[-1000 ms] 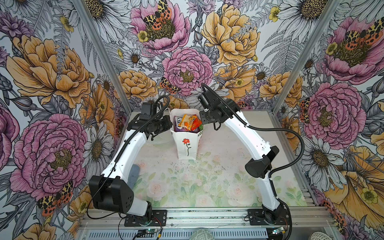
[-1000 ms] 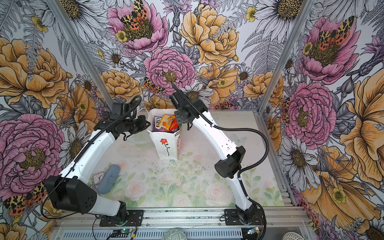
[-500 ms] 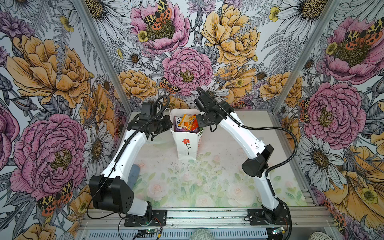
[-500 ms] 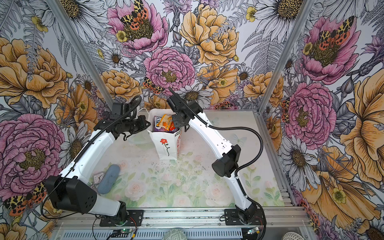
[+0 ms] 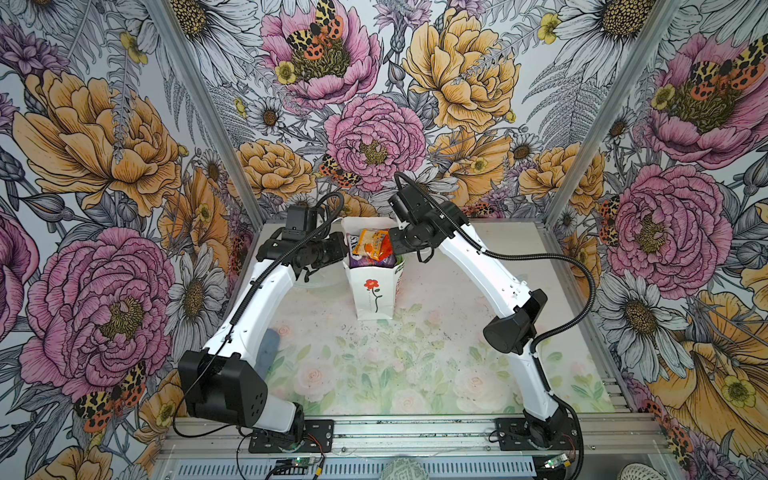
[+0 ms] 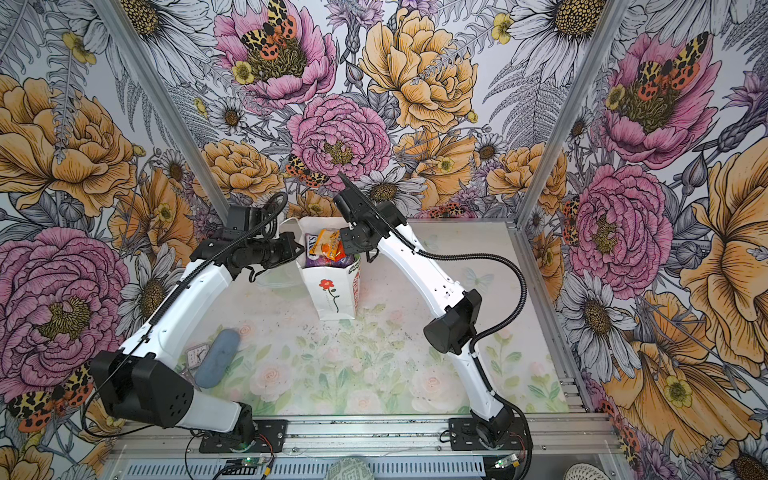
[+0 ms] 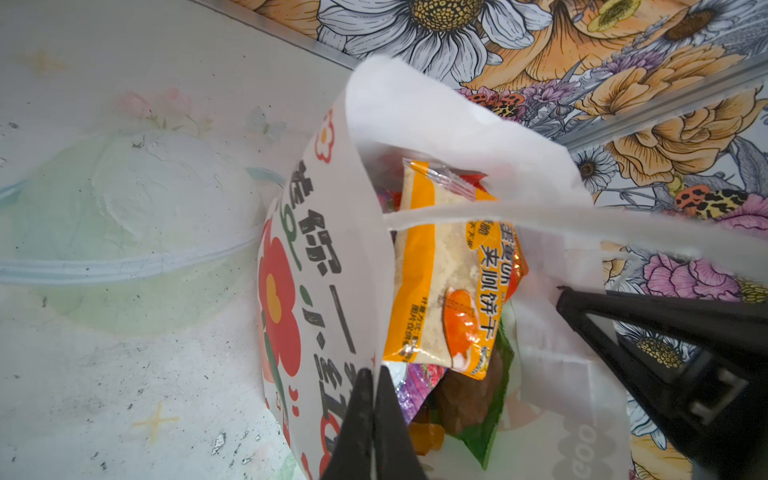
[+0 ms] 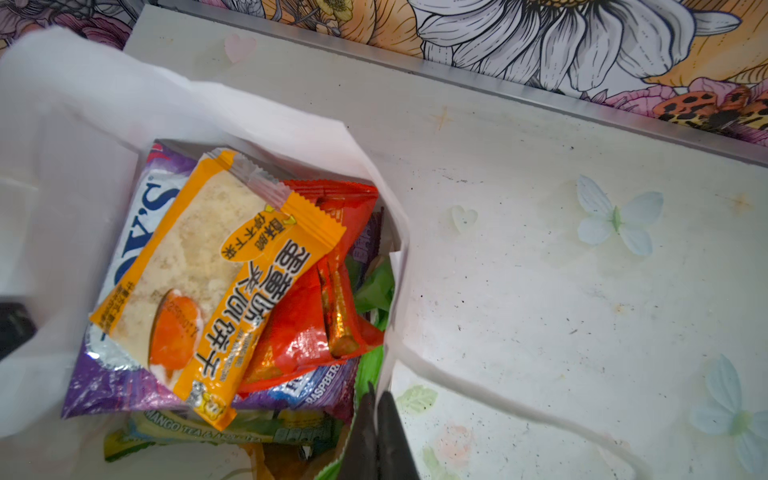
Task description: Place the snacks into the paper bag
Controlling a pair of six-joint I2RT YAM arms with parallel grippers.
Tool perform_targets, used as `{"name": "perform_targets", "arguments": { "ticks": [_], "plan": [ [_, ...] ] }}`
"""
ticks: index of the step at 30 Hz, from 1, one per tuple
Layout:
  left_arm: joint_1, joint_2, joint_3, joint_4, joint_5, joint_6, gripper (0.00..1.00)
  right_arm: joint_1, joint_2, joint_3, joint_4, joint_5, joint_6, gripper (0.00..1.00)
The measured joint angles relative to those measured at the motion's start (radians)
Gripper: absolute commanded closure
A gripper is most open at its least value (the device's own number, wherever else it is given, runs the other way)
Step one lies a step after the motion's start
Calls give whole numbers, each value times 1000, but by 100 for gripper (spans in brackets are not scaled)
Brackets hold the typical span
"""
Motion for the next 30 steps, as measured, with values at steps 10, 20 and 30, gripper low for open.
{"name": "perform_targets", "arguments": {
  "ticks": [10,20,30],
  "plan": [
    [-147,50,173,-98,-40,-84,96,-58,-77,-8,-41,-26,2,100],
    [-352,143,293,-115,-244,-119,96,-121,-398,-370,42,11,-1,100],
    [-483,251,303,-127,-319,-158,93,-224,-775,-1088,382,-101,48,100]
  ]
}}
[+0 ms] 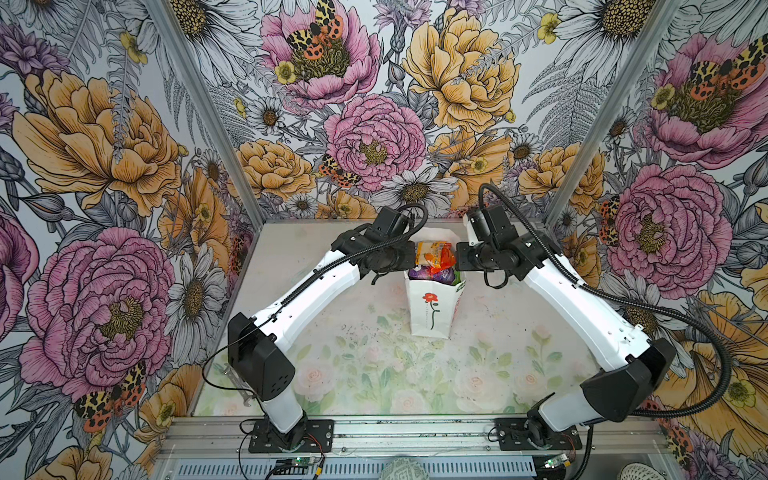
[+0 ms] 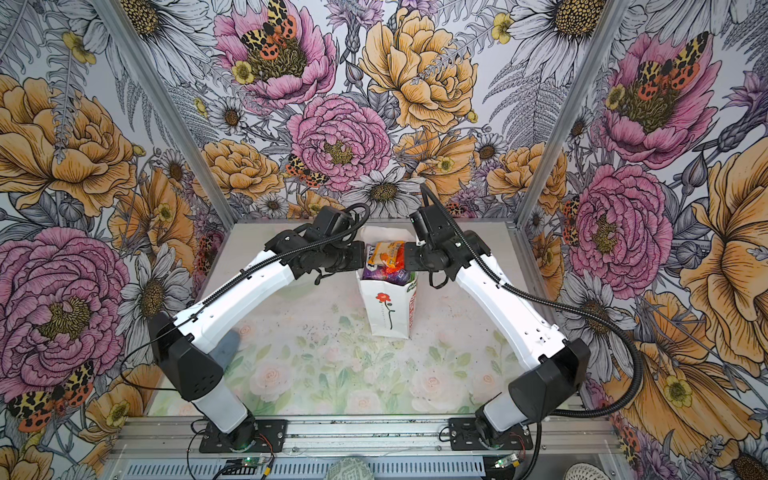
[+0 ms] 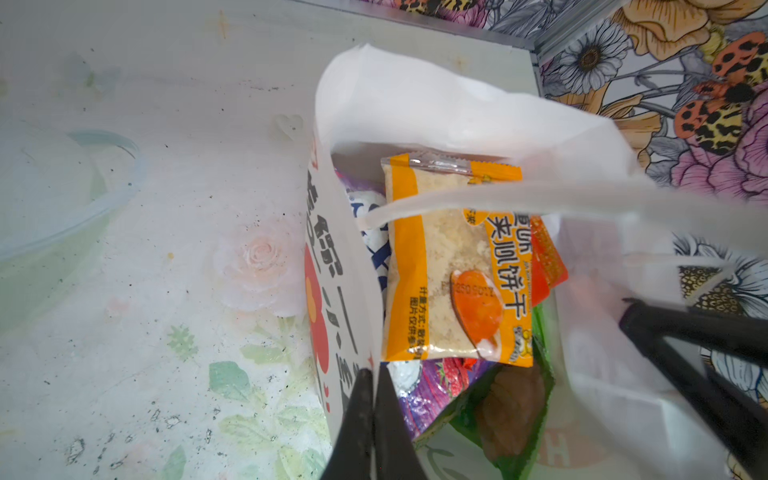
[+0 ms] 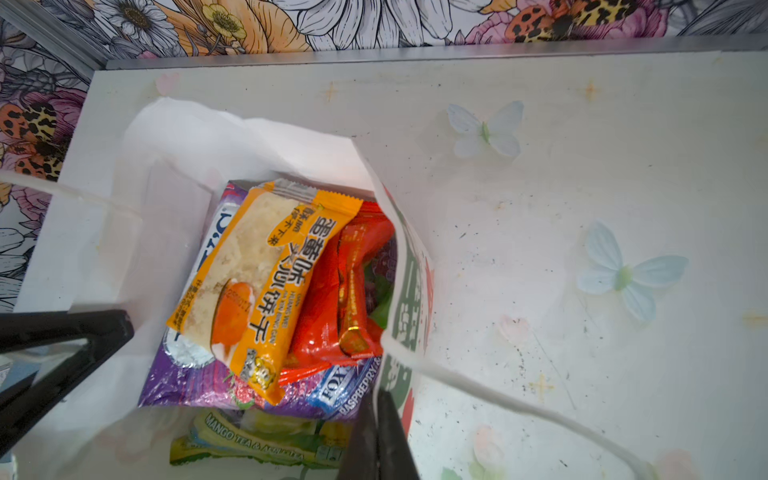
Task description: Place the snacks into the paper bag
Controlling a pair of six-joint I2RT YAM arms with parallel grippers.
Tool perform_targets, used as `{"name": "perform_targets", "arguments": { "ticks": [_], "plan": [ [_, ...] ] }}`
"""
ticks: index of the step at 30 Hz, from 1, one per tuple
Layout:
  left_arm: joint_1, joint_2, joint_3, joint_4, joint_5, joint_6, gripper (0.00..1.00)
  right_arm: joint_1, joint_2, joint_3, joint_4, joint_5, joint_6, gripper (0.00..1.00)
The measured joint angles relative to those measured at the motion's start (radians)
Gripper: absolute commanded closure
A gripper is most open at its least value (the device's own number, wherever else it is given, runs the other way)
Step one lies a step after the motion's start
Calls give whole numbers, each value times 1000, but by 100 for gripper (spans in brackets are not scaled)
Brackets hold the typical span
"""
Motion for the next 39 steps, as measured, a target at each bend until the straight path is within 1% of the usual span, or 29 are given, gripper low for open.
{"name": "perform_targets", "arguments": {
  "ticks": [2,6,11,13,19,21,26,30,39],
  "plan": [
    [-10,8,4,10,0,-6,92,-13,-41,-59,52,-27,11,100],
    [-14,6,22,22,-18,-31,80,-33,-65,-67,99,-68,14,100],
    [-11,-3,24,30,-47,-68,66,-33,-57,-67,134,-113,15,89],
    [-11,-12,24,31,-55,-78,58,-33,-56,-66,162,-121,16,83],
    [-7,-50,17,41,-68,-82,45,-37,-57,-64,207,-120,21,70],
    [-7,-58,17,43,-68,-82,41,-37,-58,-64,211,-119,22,66],
    [-14,-66,17,45,-70,-67,32,-37,-60,-51,211,-140,24,62],
    [-30,-70,17,45,-76,-51,29,-37,-77,-38,211,-170,25,55],
    [-57,-120,35,45,-93,-8,19,-37,-147,5,212,-218,28,48]
  ]
}}
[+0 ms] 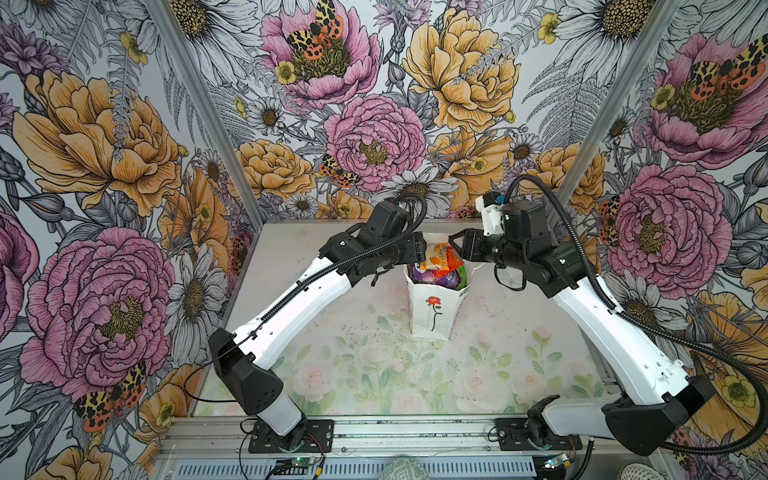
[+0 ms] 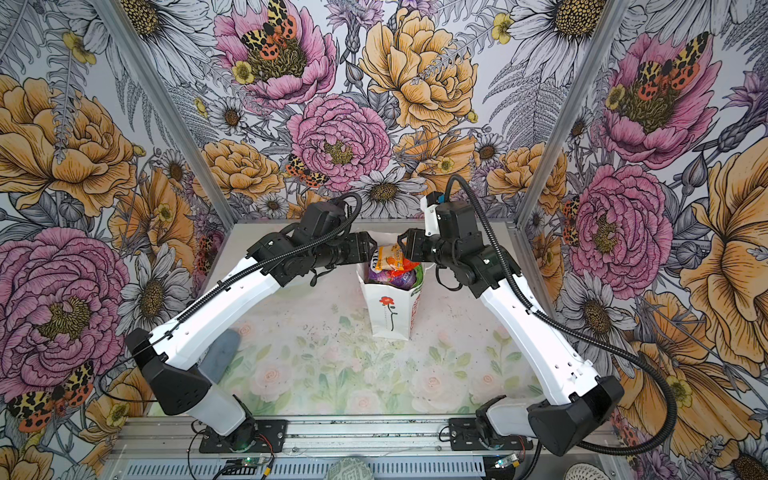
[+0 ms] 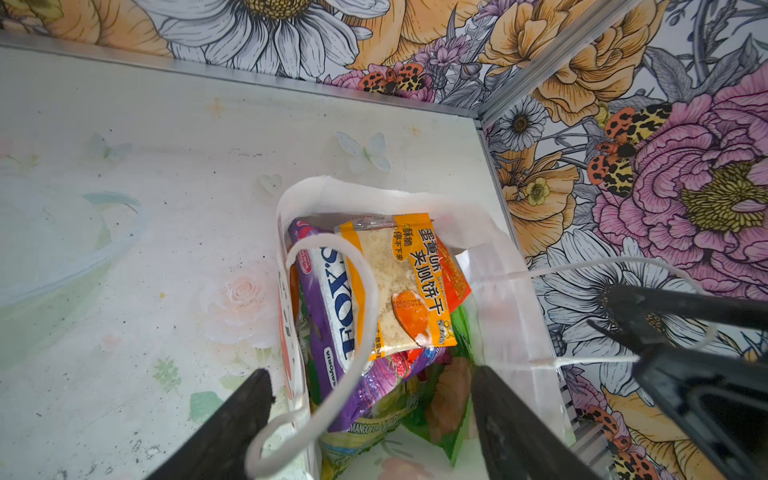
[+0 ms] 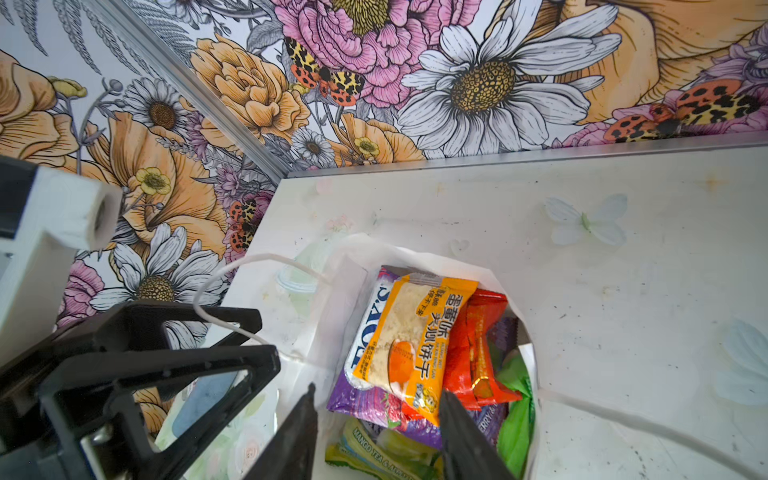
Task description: Place the snacks into the paper bag
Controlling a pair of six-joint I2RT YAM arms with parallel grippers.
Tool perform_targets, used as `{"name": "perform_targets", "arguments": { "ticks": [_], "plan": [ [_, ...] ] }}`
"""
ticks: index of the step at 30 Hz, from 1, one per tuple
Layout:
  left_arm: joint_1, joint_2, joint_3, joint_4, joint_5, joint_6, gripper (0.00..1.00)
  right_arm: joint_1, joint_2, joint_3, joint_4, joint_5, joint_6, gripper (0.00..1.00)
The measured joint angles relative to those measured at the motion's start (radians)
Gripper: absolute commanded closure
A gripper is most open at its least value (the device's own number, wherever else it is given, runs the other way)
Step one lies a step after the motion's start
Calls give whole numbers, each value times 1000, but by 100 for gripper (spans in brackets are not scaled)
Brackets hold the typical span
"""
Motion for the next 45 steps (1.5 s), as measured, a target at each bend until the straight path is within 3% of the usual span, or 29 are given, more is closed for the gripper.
{"name": "perform_targets", "arguments": {
  "ticks": [7,11,16,22,24,26,34,39,45],
  "plan": [
    [-41,-110,9,8,-78,53,12,0,-64,6,2,5,-20,47],
    [-47,-253,-93,66,-196,86,5,0,-164,-2,7,111,-58,45],
    [-41,-511,-391,230,-372,129,1,-2,-391,-119,58,333,-95,44],
    [-8,-827,-896,572,-673,222,1,-6,-605,-370,134,536,-109,44],
    [28,-887,-1041,674,-749,246,1,-7,-639,-474,155,596,-109,38],
    [103,-924,-1171,755,-782,251,1,-8,-657,-582,174,660,-101,24],
    [473,-911,-1428,991,-717,260,1,-47,-639,-876,292,786,-111,5],
    [520,-743,-1497,1184,-644,354,1,-114,-499,-919,396,844,-128,0],
    [540,-409,-1475,1364,-527,496,1,-195,-223,-946,586,865,-140,0]
  ]
}}
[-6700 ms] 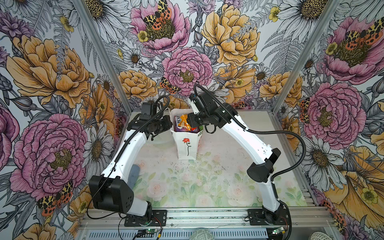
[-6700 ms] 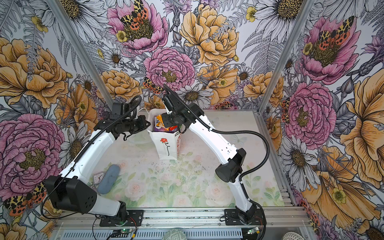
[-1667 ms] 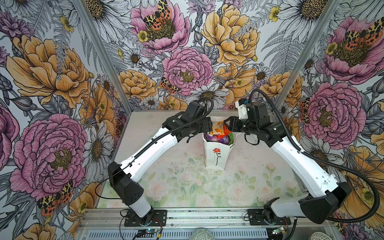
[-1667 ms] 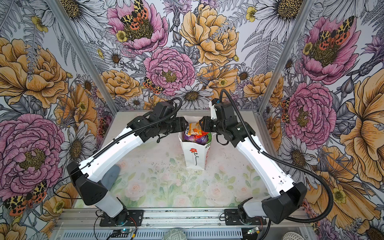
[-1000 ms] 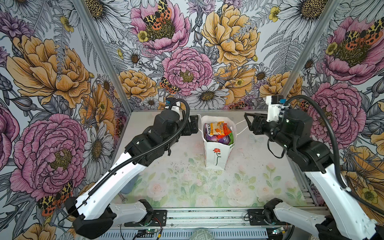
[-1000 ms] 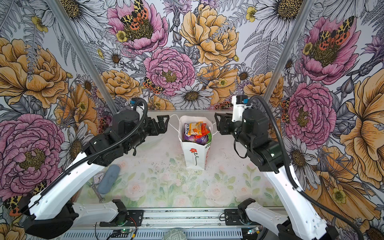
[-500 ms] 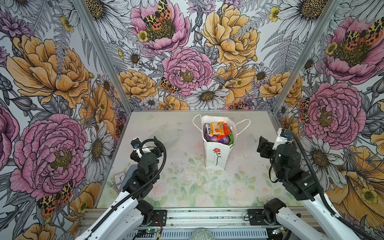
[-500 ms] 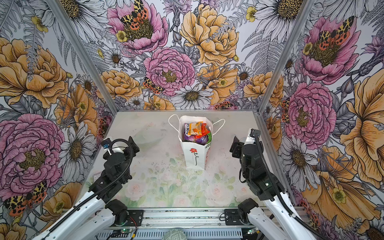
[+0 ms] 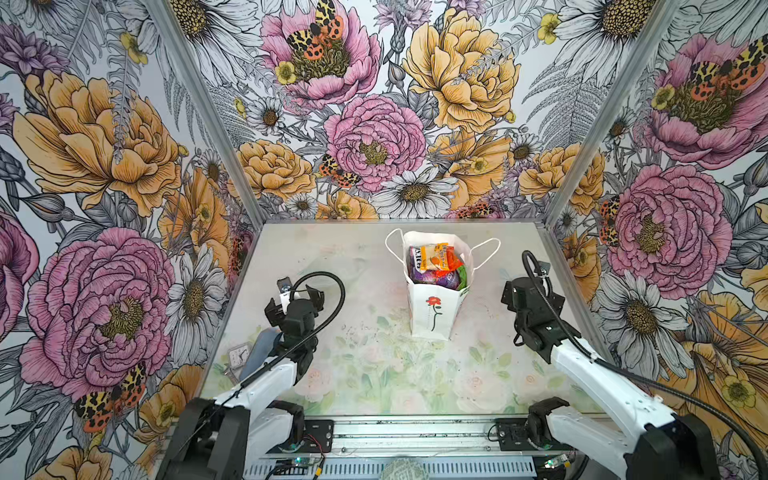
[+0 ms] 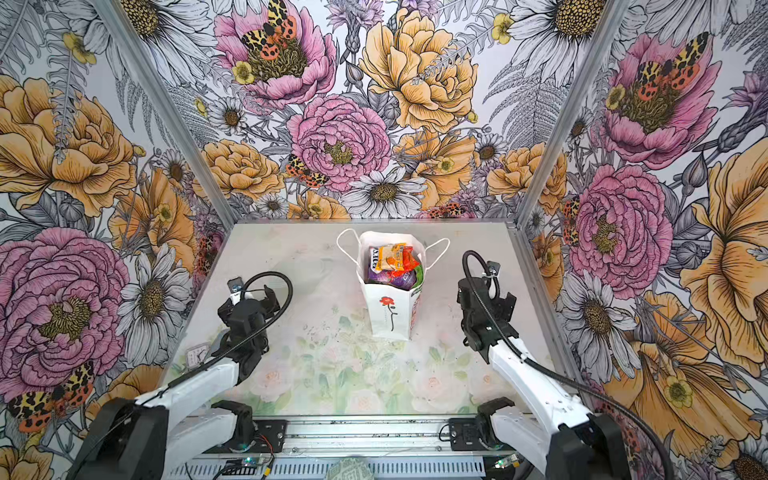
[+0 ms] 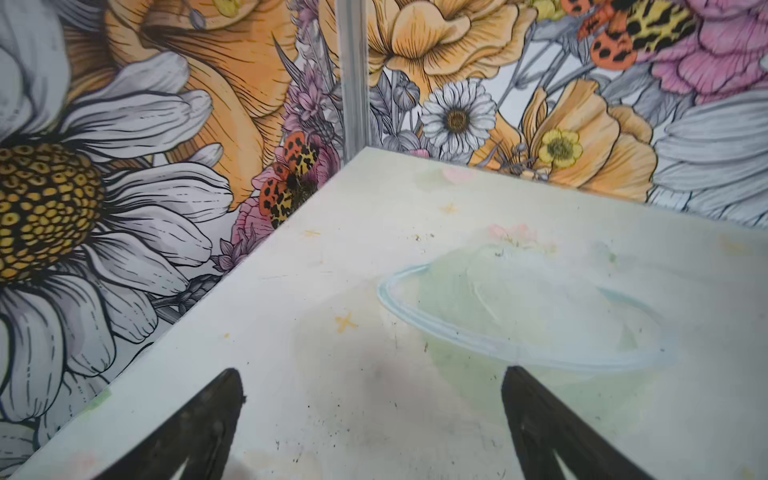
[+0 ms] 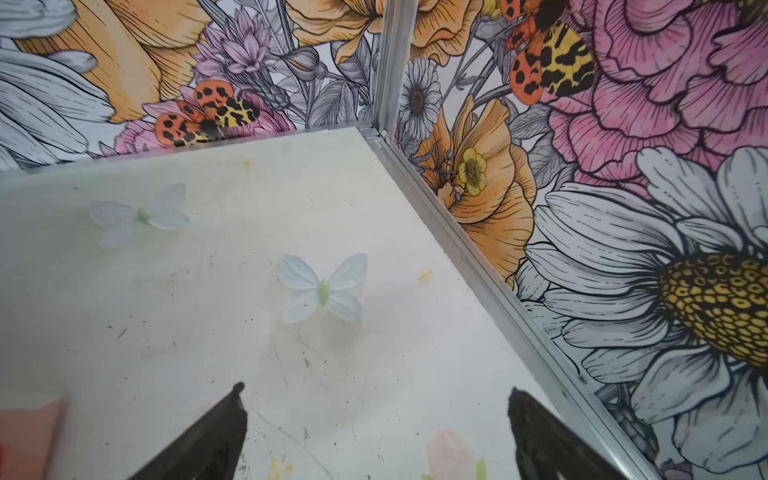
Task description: Place the snacks into the paper bag
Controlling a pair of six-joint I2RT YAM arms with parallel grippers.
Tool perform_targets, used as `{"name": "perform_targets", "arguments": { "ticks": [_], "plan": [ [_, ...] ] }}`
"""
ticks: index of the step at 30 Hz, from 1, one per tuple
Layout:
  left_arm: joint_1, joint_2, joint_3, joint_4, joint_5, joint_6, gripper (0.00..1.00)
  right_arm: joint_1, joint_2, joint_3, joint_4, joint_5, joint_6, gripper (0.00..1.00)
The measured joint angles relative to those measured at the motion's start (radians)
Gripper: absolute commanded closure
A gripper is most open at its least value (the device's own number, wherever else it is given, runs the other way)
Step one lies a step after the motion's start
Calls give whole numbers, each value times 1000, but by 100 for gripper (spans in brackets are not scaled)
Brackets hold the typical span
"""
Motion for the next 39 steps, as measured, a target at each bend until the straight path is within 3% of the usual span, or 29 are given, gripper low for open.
{"name": "perform_targets", "arguments": {
  "ticks": [9,12,15,18,23,29,39],
  "plan": [
    [49,294,74,262,178,154,1,-69,358,-38,470,-24,-213,0],
    [137,336,45,389,266,137,1,-105,418,-59,592,-65,-262,0],
    [201,370,41,405,312,109,1,-170,421,-79,656,-172,-266,0],
    [207,372,46,417,345,94,1,-245,420,-78,689,-265,-256,0],
    [207,372,52,430,373,88,1,-261,417,-102,765,-370,-256,0],
    [207,372,52,432,384,85,1,-255,425,-218,917,-412,-257,0],
    [197,372,52,432,383,86,1,-250,426,-223,992,-416,-257,0]
  ]
}}
